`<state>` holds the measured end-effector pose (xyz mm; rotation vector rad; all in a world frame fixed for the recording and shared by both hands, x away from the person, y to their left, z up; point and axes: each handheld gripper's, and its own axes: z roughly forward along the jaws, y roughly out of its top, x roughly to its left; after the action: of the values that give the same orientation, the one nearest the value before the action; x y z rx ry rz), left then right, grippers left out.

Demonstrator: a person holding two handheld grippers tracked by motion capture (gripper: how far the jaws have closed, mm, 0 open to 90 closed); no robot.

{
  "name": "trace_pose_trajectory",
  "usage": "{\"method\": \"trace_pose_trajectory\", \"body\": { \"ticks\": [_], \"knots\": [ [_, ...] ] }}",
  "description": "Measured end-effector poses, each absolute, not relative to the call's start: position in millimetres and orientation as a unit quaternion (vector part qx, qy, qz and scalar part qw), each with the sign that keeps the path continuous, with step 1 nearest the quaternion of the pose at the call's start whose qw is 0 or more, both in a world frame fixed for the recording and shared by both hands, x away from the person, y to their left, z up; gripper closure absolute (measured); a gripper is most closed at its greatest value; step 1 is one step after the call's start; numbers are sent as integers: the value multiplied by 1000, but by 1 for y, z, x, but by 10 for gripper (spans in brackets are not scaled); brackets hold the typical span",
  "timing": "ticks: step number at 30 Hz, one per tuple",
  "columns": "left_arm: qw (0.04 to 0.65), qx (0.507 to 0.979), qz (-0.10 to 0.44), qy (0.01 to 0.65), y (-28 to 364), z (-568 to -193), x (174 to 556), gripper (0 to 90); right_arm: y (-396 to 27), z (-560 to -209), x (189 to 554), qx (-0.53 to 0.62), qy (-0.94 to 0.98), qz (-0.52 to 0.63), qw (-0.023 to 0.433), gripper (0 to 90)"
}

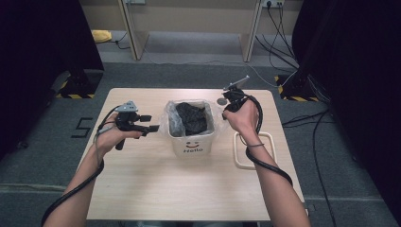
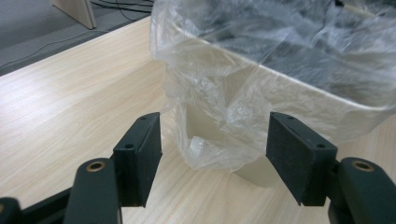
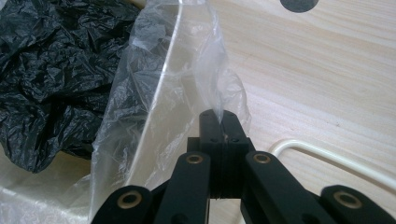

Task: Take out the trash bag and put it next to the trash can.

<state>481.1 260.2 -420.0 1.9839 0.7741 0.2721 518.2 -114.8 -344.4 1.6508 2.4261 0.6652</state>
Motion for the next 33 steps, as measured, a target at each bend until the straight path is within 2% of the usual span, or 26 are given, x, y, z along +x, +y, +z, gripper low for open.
{"method": "trace_pose_trajectory", "body": {
  "ticks": [6, 11, 14, 18, 24, 33],
  "knots": [
    [482, 820, 102, 292, 253, -429, 488, 354, -114, -345, 517, 546, 805, 222, 67, 900],
    [483, 828, 103, 267, 245, -432, 493, 405, -113, -345, 517, 546, 805, 223, 66, 900],
    [486, 829, 113, 251, 242, -430, 496, 469, -113, -345, 517, 545, 805, 224, 66, 900],
    [482, 834, 130, 235, 239, -429, 497, 631, -114, -345, 517, 546, 804, 225, 65, 900],
    [489, 825, 136, 249, 239, -427, 496, 873, -114, -345, 517, 547, 804, 226, 64, 900],
    [488, 817, 178, 248, 244, -397, 487, 897, -116, -339, 515, 550, 799, 235, 68, 900]
  ]
}}
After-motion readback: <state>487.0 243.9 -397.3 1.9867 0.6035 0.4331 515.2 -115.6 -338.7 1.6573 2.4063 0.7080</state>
